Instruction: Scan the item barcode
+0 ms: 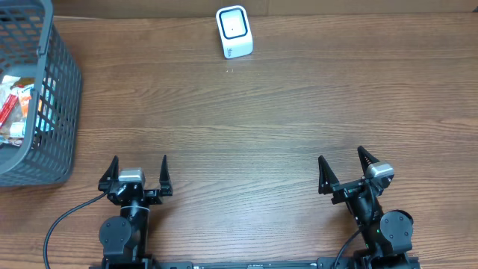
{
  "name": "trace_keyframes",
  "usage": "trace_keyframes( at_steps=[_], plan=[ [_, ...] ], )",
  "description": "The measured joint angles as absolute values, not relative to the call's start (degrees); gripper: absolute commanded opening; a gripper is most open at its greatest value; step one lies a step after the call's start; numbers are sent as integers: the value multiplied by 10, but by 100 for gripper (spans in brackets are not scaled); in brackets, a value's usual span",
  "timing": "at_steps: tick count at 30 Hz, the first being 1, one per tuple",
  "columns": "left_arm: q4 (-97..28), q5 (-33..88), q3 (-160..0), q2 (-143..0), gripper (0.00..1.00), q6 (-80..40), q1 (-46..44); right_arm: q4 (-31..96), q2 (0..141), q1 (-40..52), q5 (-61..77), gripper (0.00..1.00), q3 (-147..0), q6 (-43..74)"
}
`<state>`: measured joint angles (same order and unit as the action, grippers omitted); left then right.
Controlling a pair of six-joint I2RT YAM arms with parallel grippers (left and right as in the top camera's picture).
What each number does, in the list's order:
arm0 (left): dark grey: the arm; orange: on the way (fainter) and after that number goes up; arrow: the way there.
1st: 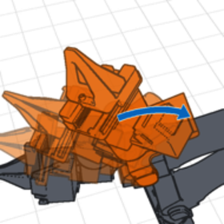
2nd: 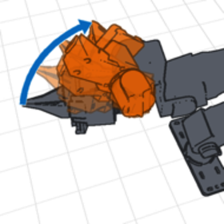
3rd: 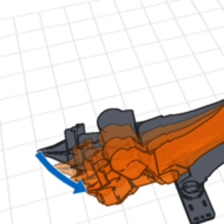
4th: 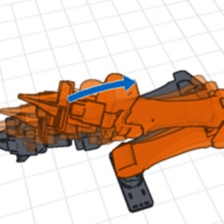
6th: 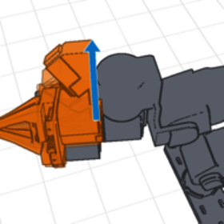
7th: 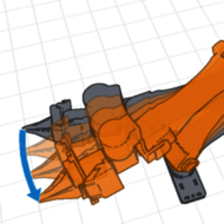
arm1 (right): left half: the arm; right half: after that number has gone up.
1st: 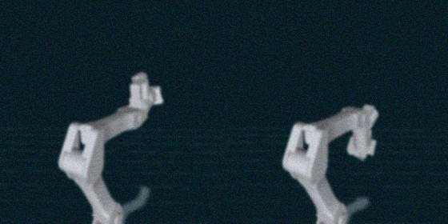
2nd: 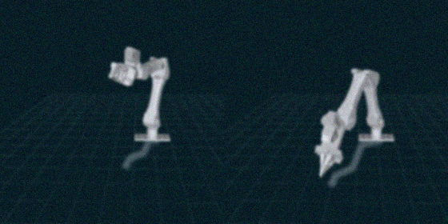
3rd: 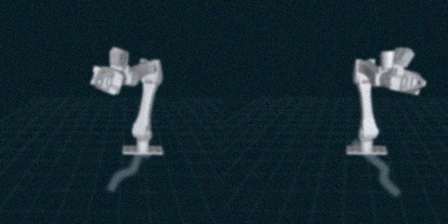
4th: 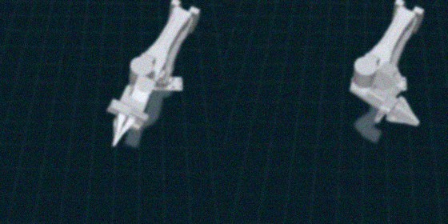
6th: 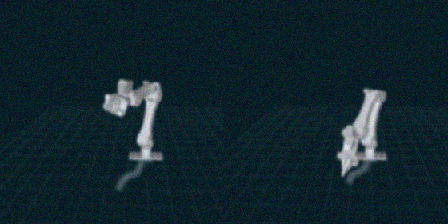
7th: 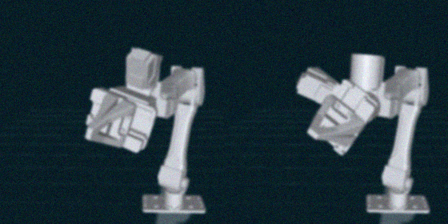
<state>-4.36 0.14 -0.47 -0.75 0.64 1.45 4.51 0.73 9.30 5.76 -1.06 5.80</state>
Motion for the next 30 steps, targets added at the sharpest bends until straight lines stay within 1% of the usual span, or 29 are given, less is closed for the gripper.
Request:
trace_keyframes(
  at_steps=[19,25,30],
  plan=[
    [-42,-2,-5,-8,100,8,15,45,7,93,58,100,-11,58],
    [46,-36,-5,-8,100,26,15,45,7,93,57,100,-11,58],
    [120,-1,-5,-8,100,29,15,45,7,93,57,100,-11,58]
  ],
)
